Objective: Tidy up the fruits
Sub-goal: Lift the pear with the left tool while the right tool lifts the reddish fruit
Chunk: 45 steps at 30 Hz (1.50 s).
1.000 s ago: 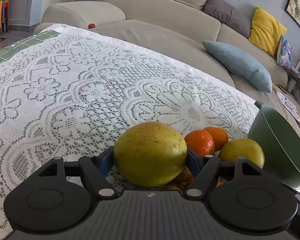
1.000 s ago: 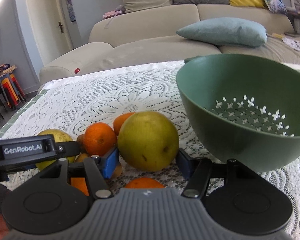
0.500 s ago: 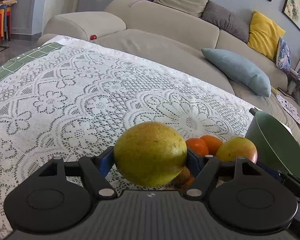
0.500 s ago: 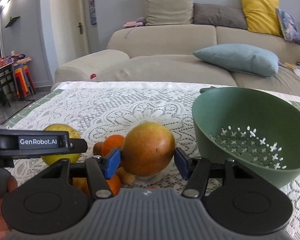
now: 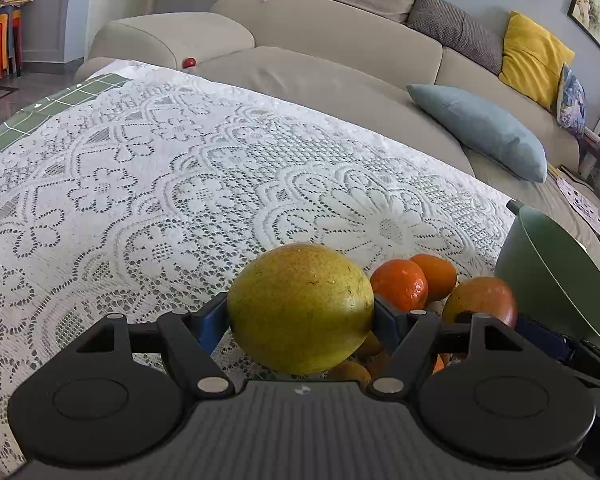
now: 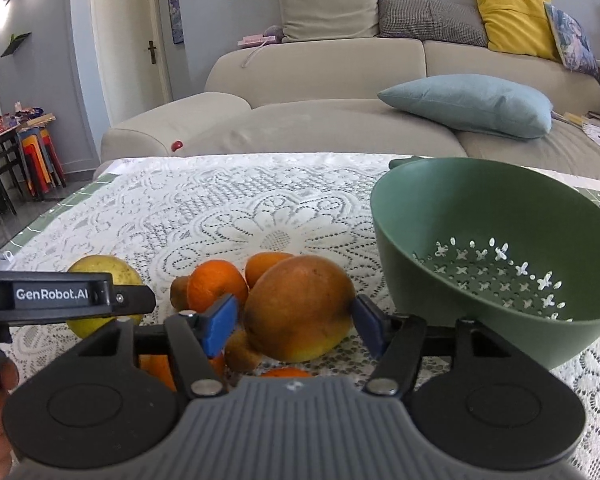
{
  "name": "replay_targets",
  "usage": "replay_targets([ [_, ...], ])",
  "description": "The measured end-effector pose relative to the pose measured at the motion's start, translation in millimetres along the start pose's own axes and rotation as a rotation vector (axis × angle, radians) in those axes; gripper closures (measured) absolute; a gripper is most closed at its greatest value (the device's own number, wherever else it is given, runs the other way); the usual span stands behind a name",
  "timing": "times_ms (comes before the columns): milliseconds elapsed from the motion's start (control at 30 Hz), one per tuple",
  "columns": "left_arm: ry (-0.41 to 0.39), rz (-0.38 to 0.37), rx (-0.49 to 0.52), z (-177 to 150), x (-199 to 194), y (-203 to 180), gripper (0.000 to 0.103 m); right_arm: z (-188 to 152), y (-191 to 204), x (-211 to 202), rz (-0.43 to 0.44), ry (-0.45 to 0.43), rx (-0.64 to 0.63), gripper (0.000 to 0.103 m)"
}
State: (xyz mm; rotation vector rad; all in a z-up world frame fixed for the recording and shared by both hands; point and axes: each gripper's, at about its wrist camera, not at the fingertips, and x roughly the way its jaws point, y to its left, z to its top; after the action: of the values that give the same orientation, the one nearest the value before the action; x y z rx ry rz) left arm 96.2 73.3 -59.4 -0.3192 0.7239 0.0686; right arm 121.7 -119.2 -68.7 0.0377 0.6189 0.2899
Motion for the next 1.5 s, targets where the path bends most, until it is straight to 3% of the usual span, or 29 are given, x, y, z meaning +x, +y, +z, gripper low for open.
replay_targets([
  [267, 0.001, -0.01, -0.009, -0.5, 2.0, 2.5, 0.019, -8.1, -0.6, 16.4, -0.068, 0.017, 0.104, 0.031],
  [400, 0.007, -0.011, -0.015, 0.0, 4.1, 3.2, 0.019, -8.4, -2.5, 19.2, -0.08, 0.014, 0.11, 0.039],
  [533, 0.011, -0.009, -0.01, -0.5, 6.5, 2.1, 0.019, -7.9, -1.7, 19.0, -0.08, 0.008, 0.099, 0.04],
  [867, -0.022, -0.013, -0.01, 6.2, -11.9, 1.0, 0.019, 0.6, 11.0, -9.3, 0.0, -0.063, -0.015, 0.04],
  [1067, -0.01, 0.002, 0.001, 18.1, -30.3, -12.7, 0.019, 19.1, 9.2, -30.5, 0.08, -0.059, -0.126, 0.04],
  [1233, -0.024, 0.007, 0.01, 28.6, -44.7, -34.0, 0.019, 35.4, -1.8, -46.2, 0.109, -0.056, -0.226, 0.04],
  [1500, -0.038, -0.053, 0.075, 42.9, -54.6, -92.0, 0.019, 70.9, -42.4, -66.3, 0.119, -0.036, -0.31, 0.04],
])
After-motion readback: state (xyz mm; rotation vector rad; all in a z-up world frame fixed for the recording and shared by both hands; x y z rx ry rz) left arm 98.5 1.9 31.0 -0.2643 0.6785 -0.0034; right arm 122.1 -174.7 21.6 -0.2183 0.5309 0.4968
